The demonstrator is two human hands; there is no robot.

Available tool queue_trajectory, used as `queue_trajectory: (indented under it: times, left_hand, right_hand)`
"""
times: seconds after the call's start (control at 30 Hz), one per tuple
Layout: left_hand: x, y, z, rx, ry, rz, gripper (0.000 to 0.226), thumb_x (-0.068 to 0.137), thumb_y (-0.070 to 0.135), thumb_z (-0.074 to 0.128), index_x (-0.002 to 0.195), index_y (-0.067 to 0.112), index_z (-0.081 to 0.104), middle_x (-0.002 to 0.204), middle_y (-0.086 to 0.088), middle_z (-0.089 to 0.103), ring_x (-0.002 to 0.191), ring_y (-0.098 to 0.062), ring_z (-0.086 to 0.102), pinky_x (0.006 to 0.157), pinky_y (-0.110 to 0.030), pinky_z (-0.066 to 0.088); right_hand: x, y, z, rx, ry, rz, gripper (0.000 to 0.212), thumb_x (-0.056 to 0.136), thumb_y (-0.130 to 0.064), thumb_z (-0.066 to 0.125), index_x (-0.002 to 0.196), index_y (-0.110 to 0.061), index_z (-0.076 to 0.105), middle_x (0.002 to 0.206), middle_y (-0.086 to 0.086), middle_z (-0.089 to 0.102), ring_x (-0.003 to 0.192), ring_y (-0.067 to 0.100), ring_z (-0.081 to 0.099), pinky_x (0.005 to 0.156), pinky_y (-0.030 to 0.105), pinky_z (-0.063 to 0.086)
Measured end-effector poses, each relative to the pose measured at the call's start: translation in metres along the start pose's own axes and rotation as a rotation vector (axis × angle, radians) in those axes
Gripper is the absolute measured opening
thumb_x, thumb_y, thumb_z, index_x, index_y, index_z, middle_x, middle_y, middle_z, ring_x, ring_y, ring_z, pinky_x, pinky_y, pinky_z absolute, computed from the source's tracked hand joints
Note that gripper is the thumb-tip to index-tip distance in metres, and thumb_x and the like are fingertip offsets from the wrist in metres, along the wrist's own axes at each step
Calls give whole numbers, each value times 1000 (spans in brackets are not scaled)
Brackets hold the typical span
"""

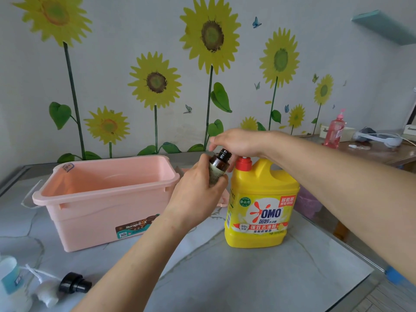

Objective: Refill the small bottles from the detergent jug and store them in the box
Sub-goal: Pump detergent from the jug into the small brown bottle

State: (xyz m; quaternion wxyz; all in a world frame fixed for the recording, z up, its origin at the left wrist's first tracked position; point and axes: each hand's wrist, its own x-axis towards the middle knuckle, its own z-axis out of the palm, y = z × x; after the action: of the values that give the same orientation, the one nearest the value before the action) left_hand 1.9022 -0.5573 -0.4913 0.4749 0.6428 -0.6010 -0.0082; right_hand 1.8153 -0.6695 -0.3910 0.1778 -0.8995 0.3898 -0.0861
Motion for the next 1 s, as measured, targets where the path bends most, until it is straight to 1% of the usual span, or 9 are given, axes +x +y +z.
queue_trajectory:
  times: [0.1, 0.2, 0.33, 0.4, 0.47, 0.6, 0.7, 0.9, 1.0]
  left_hand:
    - [-1, 1, -1, -9, 3, 0, 18, 94, 37, 56, 101, 25, 45, 82, 6, 59, 72, -17, 56, 60, -37, 43]
    - [0, 2, -2, -17, 5, 6, 18, 94, 37, 56, 104, 25, 46, 83, 6, 61, 72, -17, 59, 61, -39, 46]
    - [1, -1, 0, -2, 0, 10, 20, 94, 35, 56, 108, 26, 46, 84, 9, 59, 73, -13, 57, 60, -37, 44]
    - [0, -2, 2, -3, -1, 8, 17, 94, 35, 56, 100, 26, 44, 81, 9, 57, 71, -12, 54, 58, -36, 38]
    - [-1, -1, 2, -11, 0, 5, 19, 94, 36, 57, 93, 25, 41, 79, 8, 57, 71, -13, 54, 58, -37, 39]
    - [0, 2, 0, -14, 4, 24, 17, 95, 35, 56, 97, 23, 43, 79, 8, 57, 70, -11, 54, 58, -36, 40]
    - [-1, 0, 1, -15, -8, 22, 17, 95, 34, 56, 100, 25, 43, 80, 10, 56, 70, -10, 53, 59, -37, 42]
    - [-1, 1, 2, 2, 1, 8, 21, 94, 37, 56, 93, 21, 42, 81, 6, 57, 70, -15, 53, 59, -37, 40]
    - [0, 0, 2, 0, -1, 6, 20, 94, 35, 56, 95, 21, 42, 80, 7, 57, 70, -12, 53, 61, -39, 42]
  right_hand:
    - [-2, -2, -8, 59, -39, 13, 48, 106, -49, 29, 130, -22, 59, 112, 11, 70, 85, 25, 72, 105, 45, 41]
    - [-3, 0, -14, 157, -28, -1, 49, 106, -48, 28, 130, -20, 60, 100, 6, 72, 79, 23, 75, 103, 48, 43]
    - [-1, 0, -2, 48, 2, -6, 48, 106, -48, 29, 125, -20, 63, 93, 9, 71, 89, 28, 71, 97, 39, 42]
    - [-1, -1, -2, 3, -15, 4, 49, 105, -50, 29, 122, -22, 65, 101, 12, 71, 95, 30, 69, 95, 40, 43]
    - [-2, -2, -9, 59, -51, 19, 50, 105, -51, 28, 124, -21, 63, 111, 12, 69, 92, 31, 73, 89, 41, 47]
    - [0, 2, -10, 115, -27, 0, 51, 105, -52, 28, 126, -21, 62, 113, 13, 68, 83, 28, 75, 101, 45, 44]
    - [2, 4, -3, 25, -3, -2, 50, 104, -53, 29, 120, -22, 65, 107, 14, 72, 90, 28, 69, 105, 43, 42]
    - [0, -1, -12, 99, -22, -2, 52, 105, -52, 26, 130, -21, 60, 110, 10, 69, 87, 24, 73, 98, 44, 45]
    - [2, 2, -2, 45, 20, -24, 45, 106, -47, 31, 130, -20, 58, 97, 8, 65, 75, 20, 67, 89, 34, 45]
